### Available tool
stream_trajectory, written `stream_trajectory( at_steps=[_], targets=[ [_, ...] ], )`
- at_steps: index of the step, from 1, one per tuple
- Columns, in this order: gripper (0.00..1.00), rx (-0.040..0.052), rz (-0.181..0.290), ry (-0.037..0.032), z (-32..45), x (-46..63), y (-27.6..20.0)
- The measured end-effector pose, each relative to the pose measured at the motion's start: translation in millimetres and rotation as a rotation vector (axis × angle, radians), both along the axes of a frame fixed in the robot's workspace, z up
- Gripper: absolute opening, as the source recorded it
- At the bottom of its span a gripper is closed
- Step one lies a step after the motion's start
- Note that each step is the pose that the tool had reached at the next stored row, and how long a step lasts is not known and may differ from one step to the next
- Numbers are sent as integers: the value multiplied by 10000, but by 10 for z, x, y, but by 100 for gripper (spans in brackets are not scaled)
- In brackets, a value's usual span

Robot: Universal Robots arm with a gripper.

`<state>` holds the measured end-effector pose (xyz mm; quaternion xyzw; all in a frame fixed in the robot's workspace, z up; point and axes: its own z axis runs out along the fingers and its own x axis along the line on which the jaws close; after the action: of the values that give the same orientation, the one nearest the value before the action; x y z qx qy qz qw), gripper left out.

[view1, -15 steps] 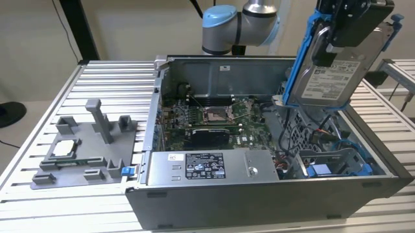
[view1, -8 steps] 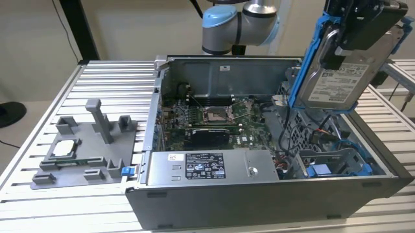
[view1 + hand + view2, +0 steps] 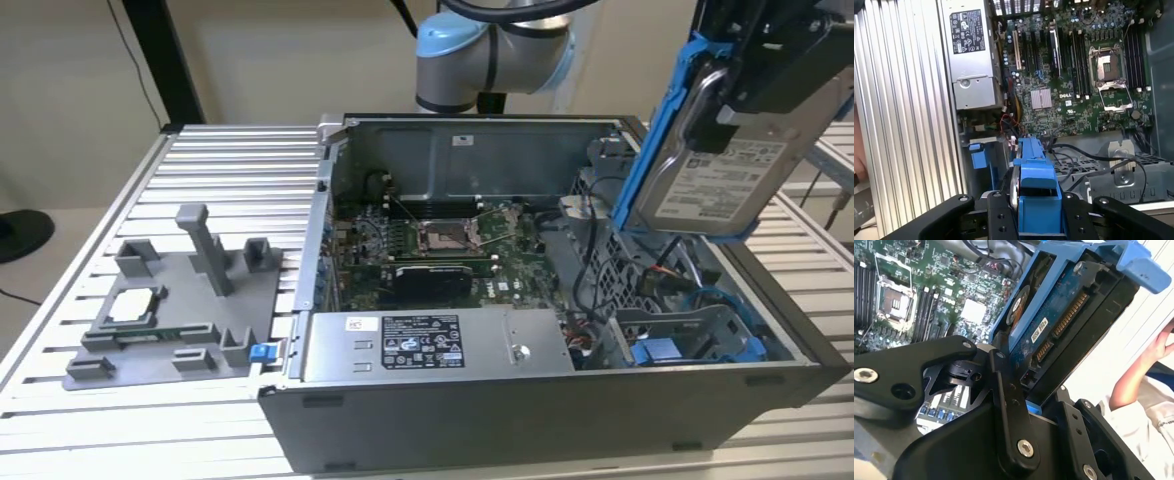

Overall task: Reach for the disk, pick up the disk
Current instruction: 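Pick up the disk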

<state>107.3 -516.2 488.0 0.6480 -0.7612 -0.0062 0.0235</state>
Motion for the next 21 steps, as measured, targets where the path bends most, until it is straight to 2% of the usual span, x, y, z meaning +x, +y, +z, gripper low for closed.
stream_trajectory(
  at_steps=[6, 12, 19, 21],
  targets=[
    [0, 0, -21, 12, -6, 60, -79],
    [0, -3, -53, 12, -21, 57, -224],
    [0, -20, -54, 12, -40, 56, -448],
    [0, -22, -54, 12, -46, 56, -499]
  ],
)
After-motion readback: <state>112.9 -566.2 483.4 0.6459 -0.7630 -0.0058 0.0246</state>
